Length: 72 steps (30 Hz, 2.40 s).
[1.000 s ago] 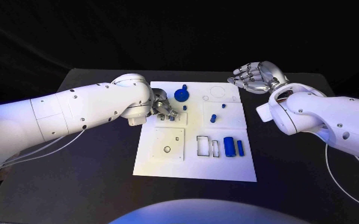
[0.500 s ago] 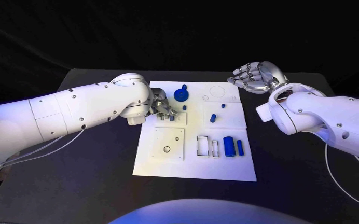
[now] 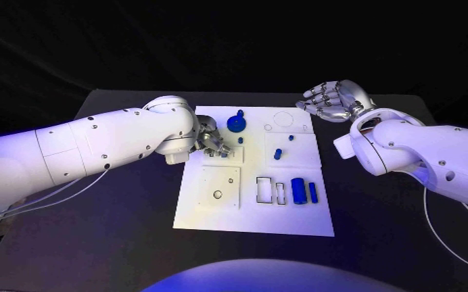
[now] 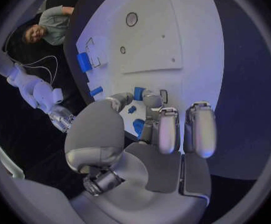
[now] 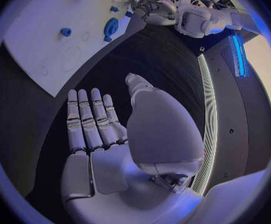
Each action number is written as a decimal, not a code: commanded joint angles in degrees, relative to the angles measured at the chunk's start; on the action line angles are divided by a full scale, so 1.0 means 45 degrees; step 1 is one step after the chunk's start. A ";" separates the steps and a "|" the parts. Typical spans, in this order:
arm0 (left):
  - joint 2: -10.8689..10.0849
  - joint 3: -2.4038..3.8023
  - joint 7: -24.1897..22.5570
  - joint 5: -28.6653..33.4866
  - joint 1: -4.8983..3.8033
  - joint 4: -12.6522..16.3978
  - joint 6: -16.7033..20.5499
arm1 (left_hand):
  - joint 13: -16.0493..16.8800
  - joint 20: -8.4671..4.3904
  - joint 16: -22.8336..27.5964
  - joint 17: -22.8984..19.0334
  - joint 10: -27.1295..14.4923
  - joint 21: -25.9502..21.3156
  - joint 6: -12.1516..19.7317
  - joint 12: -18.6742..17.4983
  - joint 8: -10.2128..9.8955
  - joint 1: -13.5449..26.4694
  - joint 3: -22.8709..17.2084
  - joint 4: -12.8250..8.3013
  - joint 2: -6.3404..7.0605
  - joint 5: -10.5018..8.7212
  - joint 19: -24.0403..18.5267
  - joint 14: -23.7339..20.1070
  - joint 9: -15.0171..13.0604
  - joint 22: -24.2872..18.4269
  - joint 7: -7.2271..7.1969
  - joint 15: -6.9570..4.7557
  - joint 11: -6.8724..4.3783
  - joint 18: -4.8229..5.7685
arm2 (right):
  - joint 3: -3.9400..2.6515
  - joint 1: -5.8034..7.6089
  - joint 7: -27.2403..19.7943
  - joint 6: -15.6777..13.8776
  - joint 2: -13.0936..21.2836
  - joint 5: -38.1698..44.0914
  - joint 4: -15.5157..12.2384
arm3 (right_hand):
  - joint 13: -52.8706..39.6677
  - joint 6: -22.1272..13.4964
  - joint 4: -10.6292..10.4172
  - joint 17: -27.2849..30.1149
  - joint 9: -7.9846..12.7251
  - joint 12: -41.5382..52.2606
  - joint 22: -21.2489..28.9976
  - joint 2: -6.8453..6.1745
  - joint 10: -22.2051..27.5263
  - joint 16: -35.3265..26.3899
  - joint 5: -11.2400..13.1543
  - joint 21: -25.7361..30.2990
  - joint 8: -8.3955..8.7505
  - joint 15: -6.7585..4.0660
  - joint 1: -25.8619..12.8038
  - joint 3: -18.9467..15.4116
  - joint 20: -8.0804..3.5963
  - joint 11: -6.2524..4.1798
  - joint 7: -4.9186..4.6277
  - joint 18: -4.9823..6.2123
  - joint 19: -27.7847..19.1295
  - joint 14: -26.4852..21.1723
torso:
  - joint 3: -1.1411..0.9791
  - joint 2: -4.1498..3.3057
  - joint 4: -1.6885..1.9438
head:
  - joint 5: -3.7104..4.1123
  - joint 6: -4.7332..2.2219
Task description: Assemble the parts on the task board
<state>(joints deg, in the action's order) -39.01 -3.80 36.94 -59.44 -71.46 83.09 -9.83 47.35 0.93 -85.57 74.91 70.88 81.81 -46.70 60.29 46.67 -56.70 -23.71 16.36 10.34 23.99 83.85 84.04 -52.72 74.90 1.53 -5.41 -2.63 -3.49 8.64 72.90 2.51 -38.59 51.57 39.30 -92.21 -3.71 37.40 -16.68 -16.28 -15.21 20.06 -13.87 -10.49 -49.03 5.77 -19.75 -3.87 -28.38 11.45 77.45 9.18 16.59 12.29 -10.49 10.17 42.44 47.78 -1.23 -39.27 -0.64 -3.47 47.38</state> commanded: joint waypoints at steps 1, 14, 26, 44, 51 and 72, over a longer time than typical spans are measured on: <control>0.0012 0.0010 -0.0016 0.0050 0.0003 0.0085 -0.0164 | -0.0008 -0.0045 0.0060 0.2338 -0.0083 -0.0063 0.0091 -0.0018 -0.0102 -0.0177 0.0049 0.0022 -0.0030 0.0106 0.0128 0.1080 0.0029 0.1457 -0.0011 -0.0066 0.0027 0.0191 | 0.0001 -0.0010 -0.0027 0.0222 -0.0006 0.0056 -0.0008 | 0.0011 -0.0048 0.0024 0.0033 0.0021 -0.0046 0.0033 0.0111 -0.0024 -0.0056 -0.0072 0.0069 -0.0086 -0.0005 0.0049 -0.0075 -0.0008 0.0034 -0.1067 -0.0253 -0.0136 -0.0062 | 0.0007 -0.0006 -0.0001 | -0.0012 0.0005; 0.0017 0.0008 -0.0063 0.0103 0.0004 0.0155 -0.0006 | -0.0038 -0.0050 0.0055 0.2339 -0.0111 -0.0073 0.0129 -0.0049 -0.0240 -0.1060 -0.0197 -0.0018 -0.0324 0.0216 0.0141 0.1081 0.0127 0.1487 -0.0025 -0.0071 0.0016 0.0193 | 0.0001 -0.0014 0.0072 0.0306 -0.0016 0.0057 0.0000 | 0.0011 -0.0044 0.0024 0.0051 0.0027 -0.0047 0.0051 0.0117 -0.0029 -0.0066 -0.0072 0.0069 -0.0098 0.0001 0.0048 -0.0084 -0.0008 0.0035 -0.1066 -0.0260 -0.0165 -0.0082 | 0.0002 -0.0011 -0.0006 | -0.0036 0.0020; 0.0055 0.0007 -0.0005 0.0162 0.0003 0.0056 -0.0095 | -0.0110 -0.0040 0.0073 0.2321 -0.0163 -0.0098 0.0283 -0.0110 -0.0442 -0.1370 -0.0418 0.0039 -0.0467 -0.0078 0.0136 0.1077 0.0257 0.1488 0.0026 -0.0055 0.0047 0.0190 | 0.0003 -0.0016 0.0125 0.0393 -0.0020 0.0058 0.0005 | 0.0011 -0.0040 0.0018 0.0079 0.0036 -0.0048 0.0076 0.0127 -0.0036 -0.0081 -0.0072 0.0068 -0.0114 0.0010 0.0038 -0.0101 -0.0007 0.0037 -0.1066 -0.0270 -0.0205 -0.0112 | 0.0004 -0.0003 -0.0011 | -0.0046 0.0055; 0.0117 0.0004 -0.0017 0.0325 0.0003 -0.0036 -0.0170 | -0.0213 0.0016 0.0057 0.2332 -0.0258 -0.0110 0.0380 -0.0210 -0.0981 -0.2515 -0.1733 -0.0412 -0.0782 -0.0528 0.0159 0.1080 0.0865 0.1550 0.0102 0.0000 0.0105 0.0194 | 0.0004 -0.0030 0.0160 0.0510 -0.0028 0.0058 0.0015 | 0.0011 -0.0036 0.0007 0.0121 0.0052 -0.0048 0.0119 0.0142 -0.0050 -0.0096 -0.0074 0.0068 -0.0140 0.0023 0.0003 -0.0135 -0.0006 0.0039 -0.1068 -0.0287 -0.0276 -0.0146 | 0.0003 -0.0001 -0.0012 | -0.0033 0.0048; 0.0060 0.0017 -0.0162 0.0661 0.0004 0.0111 0.0062 | -0.0449 0.0040 0.0075 0.2307 -0.0250 -0.0108 0.0500 -0.0414 -0.0363 -0.2739 -0.4158 -0.1329 -0.0383 -0.0622 0.0186 0.1075 0.0566 0.1633 0.0161 0.0028 0.0137 0.0204 | 0.0005 -0.0048 0.0189 0.0642 -0.0028 0.0049 0.0027 | 0.0011 -0.0036 0.0005 0.0155 0.0067 -0.0049 0.0155 0.0166 -0.0061 -0.0105 -0.0104 0.0069 -0.0160 0.0033 -0.0024 -0.0153 -0.0006 0.0041 -0.1069 -0.0301 -0.0340 -0.0170 | 0.0011 -0.0014 -0.0014 | -0.0037 0.0030; -0.0321 0.0208 -0.0148 0.1150 -0.0219 0.0509 0.0062 | -0.0559 0.0050 0.0045 0.2332 -0.0183 -0.0082 0.0522 -0.0486 0.0025 -0.2406 -0.5088 -0.1830 -0.0252 -0.0692 0.0211 0.1083 0.0362 0.1702 0.0174 0.0033 0.0139 0.0215 | 0.0009 -0.0148 0.0324 0.0798 -0.0090 0.0138 0.0120 | 0.0015 -0.0055 0.0008 0.0236 0.0105 -0.0064 0.0263 0.0199 -0.0057 -0.0141 -0.0128 0.0076 -0.0192 0.0062 -0.0082 -0.0194 -0.0002 0.0054 -0.1078 -0.0332 -0.0581 -0.0257 | -0.0002 0.0007 -0.0011 | -0.0039 0.0011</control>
<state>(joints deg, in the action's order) -40.46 -2.96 36.69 -55.55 -72.20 85.12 -8.81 44.88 0.93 -85.57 74.90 69.91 81.59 -44.25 58.36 46.55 -68.10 -36.13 18.33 9.12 21.12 83.85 84.04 -50.99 74.90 2.54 -5.41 -2.12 -3.50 8.68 72.28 3.89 -35.99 51.23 39.35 -91.67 -3.72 37.40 -16.68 -15.26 -14.83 20.06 -12.73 -10.10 -49.03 5.32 -20.09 -3.87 -29.04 11.87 77.07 8.55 16.59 12.28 -10.49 9.29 40.18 46.97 -1.25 -39.26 -0.66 -3.66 47.45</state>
